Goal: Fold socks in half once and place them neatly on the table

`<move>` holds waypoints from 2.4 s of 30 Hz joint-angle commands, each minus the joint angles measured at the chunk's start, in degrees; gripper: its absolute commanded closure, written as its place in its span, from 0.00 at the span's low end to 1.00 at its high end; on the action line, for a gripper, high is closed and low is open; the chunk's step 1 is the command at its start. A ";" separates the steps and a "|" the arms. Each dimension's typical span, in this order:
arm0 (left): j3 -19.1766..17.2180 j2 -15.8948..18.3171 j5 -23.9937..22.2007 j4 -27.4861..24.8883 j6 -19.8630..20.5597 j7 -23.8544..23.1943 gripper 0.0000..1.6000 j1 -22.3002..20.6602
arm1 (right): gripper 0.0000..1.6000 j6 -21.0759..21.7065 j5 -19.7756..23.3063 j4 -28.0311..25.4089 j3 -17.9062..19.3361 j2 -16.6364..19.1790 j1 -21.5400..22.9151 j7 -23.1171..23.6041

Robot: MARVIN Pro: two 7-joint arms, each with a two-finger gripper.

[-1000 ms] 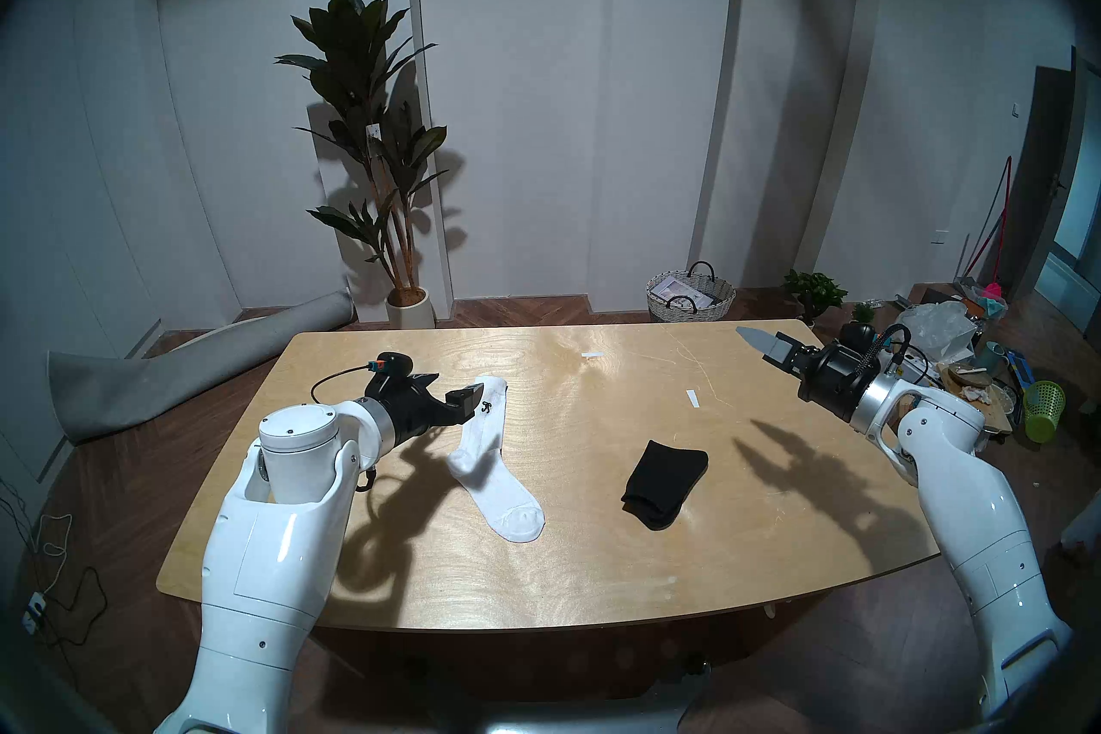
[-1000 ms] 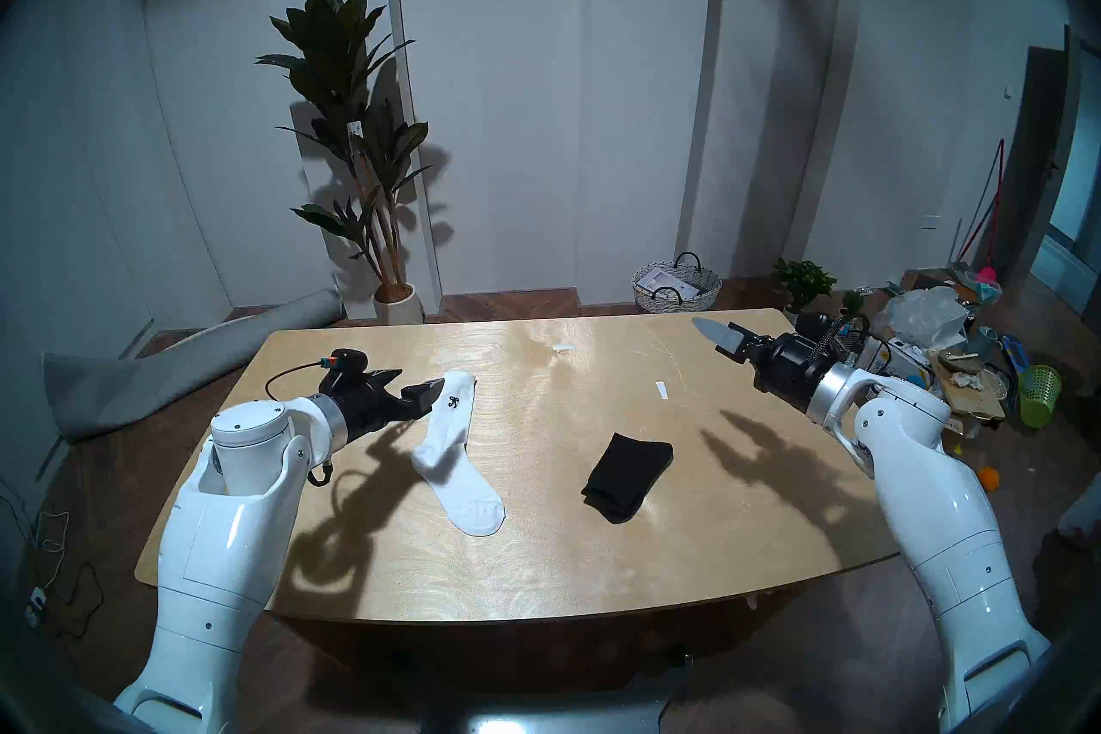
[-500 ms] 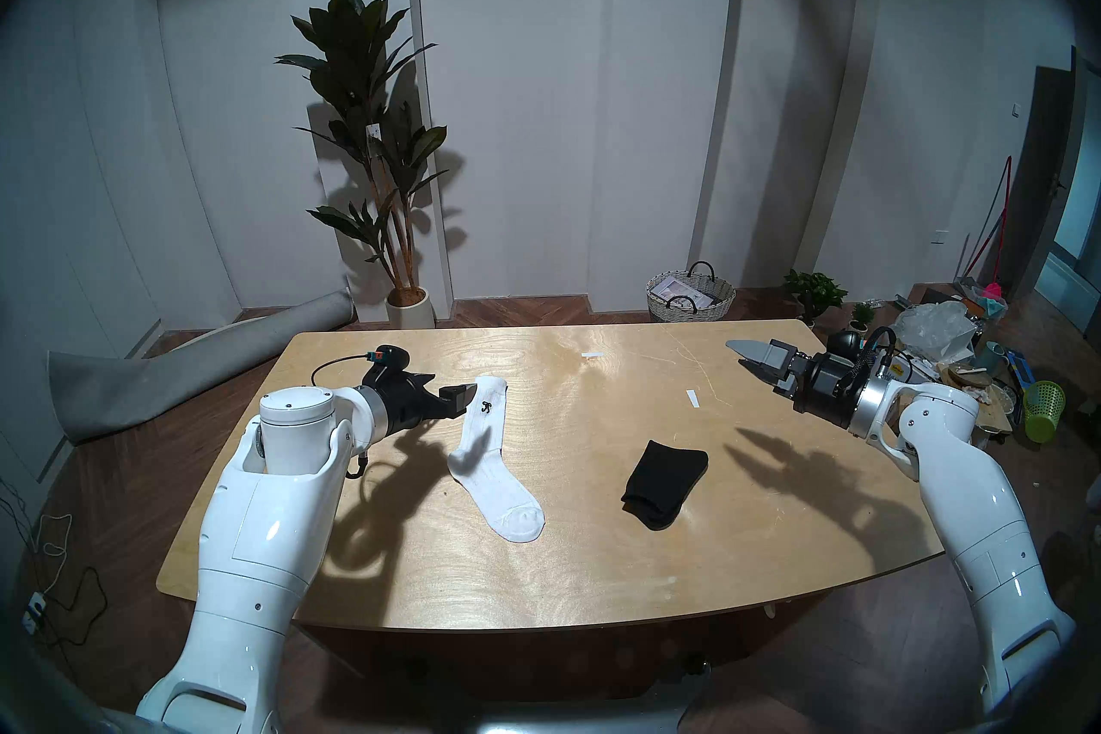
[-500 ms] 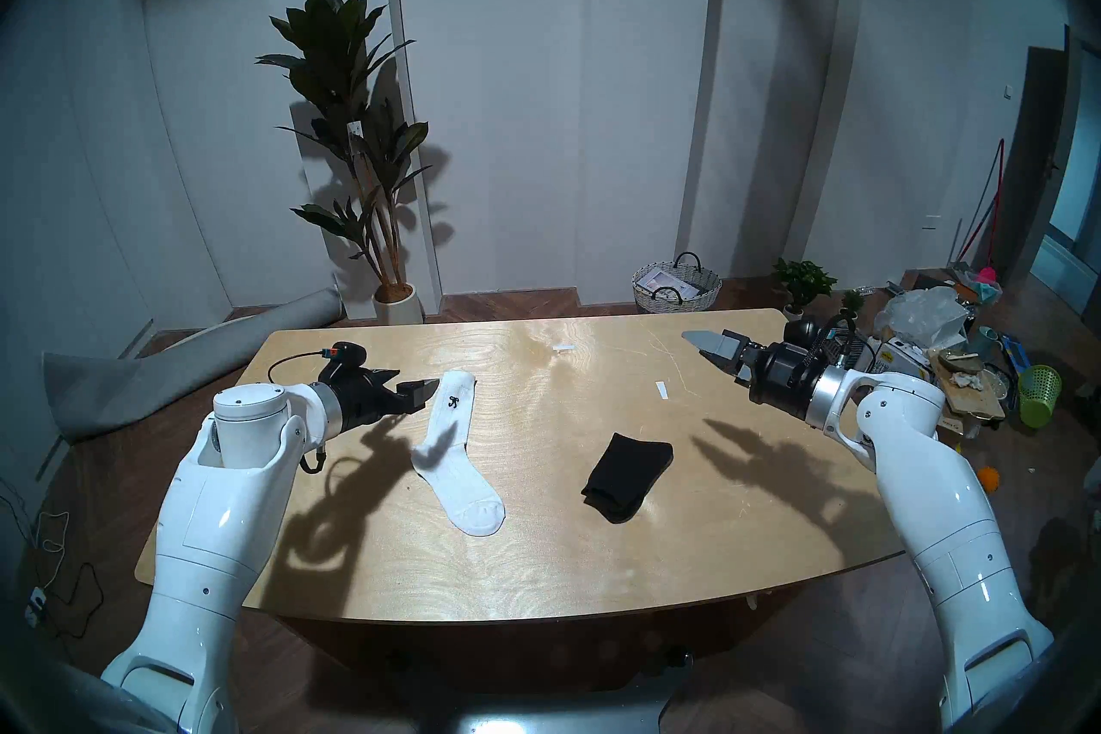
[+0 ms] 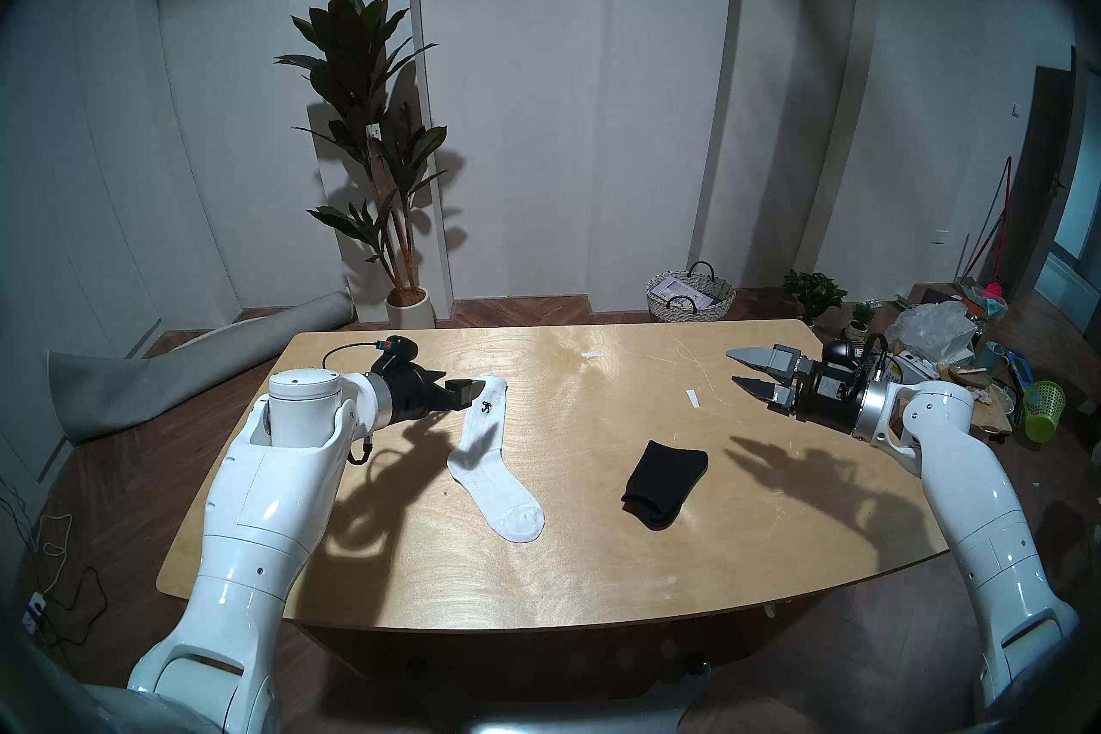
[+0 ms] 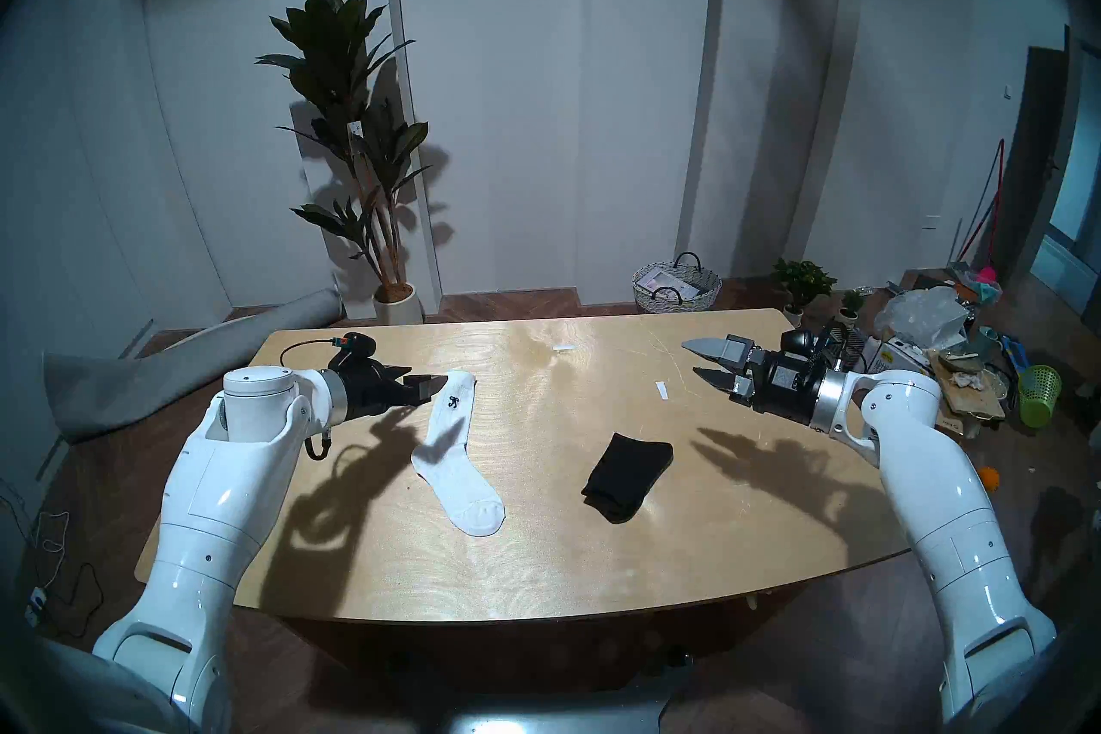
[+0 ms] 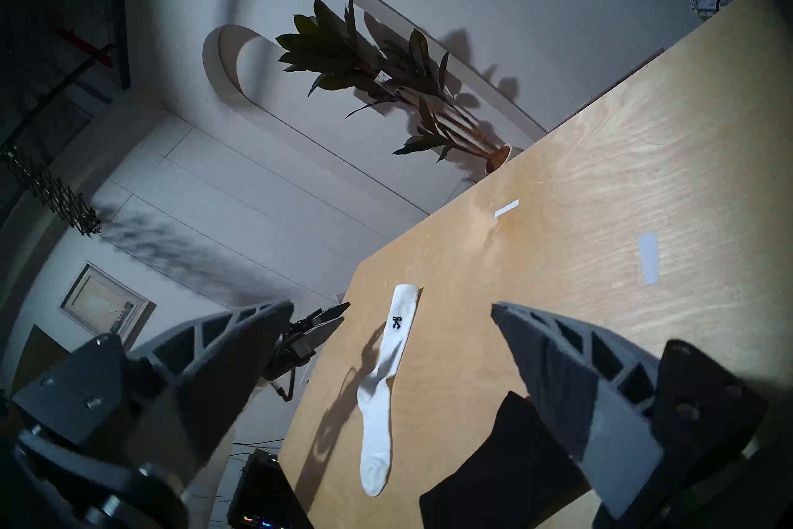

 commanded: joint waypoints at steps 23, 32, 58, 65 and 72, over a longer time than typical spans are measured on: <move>4.70 0.21 -1.94 16.38 0.39 -6.97 0.00 -13.71 | 0.00 3.41 9.11 3.46 -1.19 0.64 6.16 4.40; 6.35 -0.33 -2.04 21.81 0.09 -8.34 0.00 -17.17 | 0.00 3.41 11.19 3.32 -2.60 0.83 6.84 5.30; 9.84 -1.44 -1.73 35.83 -1.69 -10.80 0.00 -25.86 | 0.00 3.41 16.58 2.81 -6.56 1.93 8.57 7.32; 10.54 -1.40 -1.62 39.20 -2.38 -11.16 0.00 -27.50 | 0.00 3.41 17.81 2.75 -7.64 2.23 8.87 7.67; 11.40 -1.96 -1.64 42.11 -3.13 -11.65 0.00 -28.98 | 0.00 3.41 19.05 2.63 -8.69 2.54 9.38 7.96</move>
